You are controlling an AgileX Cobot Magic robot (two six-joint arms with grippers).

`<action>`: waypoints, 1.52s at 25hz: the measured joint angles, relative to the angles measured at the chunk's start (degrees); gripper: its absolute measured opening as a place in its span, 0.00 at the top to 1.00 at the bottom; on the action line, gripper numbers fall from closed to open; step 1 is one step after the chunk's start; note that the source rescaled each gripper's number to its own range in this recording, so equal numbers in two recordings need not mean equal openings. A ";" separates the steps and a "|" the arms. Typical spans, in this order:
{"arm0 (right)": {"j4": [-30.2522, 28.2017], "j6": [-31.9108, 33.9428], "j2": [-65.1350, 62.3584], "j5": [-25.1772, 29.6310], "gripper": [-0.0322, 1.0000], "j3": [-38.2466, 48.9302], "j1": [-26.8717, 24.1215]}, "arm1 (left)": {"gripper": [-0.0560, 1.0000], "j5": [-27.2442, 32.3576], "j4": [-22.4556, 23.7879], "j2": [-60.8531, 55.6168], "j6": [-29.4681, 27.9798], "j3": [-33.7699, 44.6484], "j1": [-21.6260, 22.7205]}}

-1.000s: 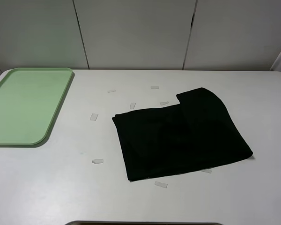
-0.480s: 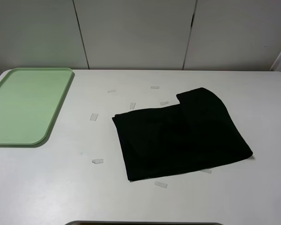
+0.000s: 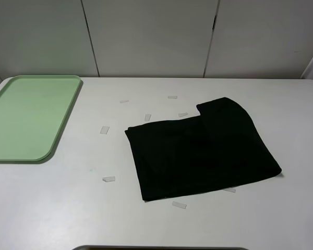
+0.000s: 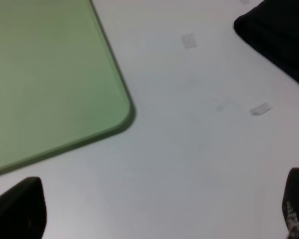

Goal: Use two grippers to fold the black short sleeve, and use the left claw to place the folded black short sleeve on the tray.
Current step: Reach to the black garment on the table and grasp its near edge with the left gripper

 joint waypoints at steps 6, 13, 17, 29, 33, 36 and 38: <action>0.00 0.00 0.00 0.00 0.00 0.00 0.00 | 0.10 -3.95 -10.04 5.24 -6.55 -0.86 0.00; 0.00 0.00 0.00 0.00 0.00 0.00 0.00 | 0.12 -16.29 -24.96 29.72 -0.63 -0.86 0.00; 0.00 0.00 0.00 0.00 0.00 0.00 0.00 | 0.12 -26.03 -35.42 45.03 9.53 -0.86 0.00; 0.00 0.00 0.00 0.00 0.00 0.00 0.00 | 0.12 -36.19 -66.78 80.91 40.28 -6.77 0.00; 0.00 0.00 0.00 0.00 0.00 0.00 0.00 | 0.12 -36.35 -73.55 88.62 46.82 -10.06 0.00; 0.00 0.00 0.00 0.00 0.00 0.00 0.00 | 0.12 -36.10 -78.53 93.83 51.18 -11.83 0.00; 0.00 0.00 0.00 0.00 0.00 0.00 0.00 | 0.12 -35.38 -82.32 97.13 54.49 -12.82 0.00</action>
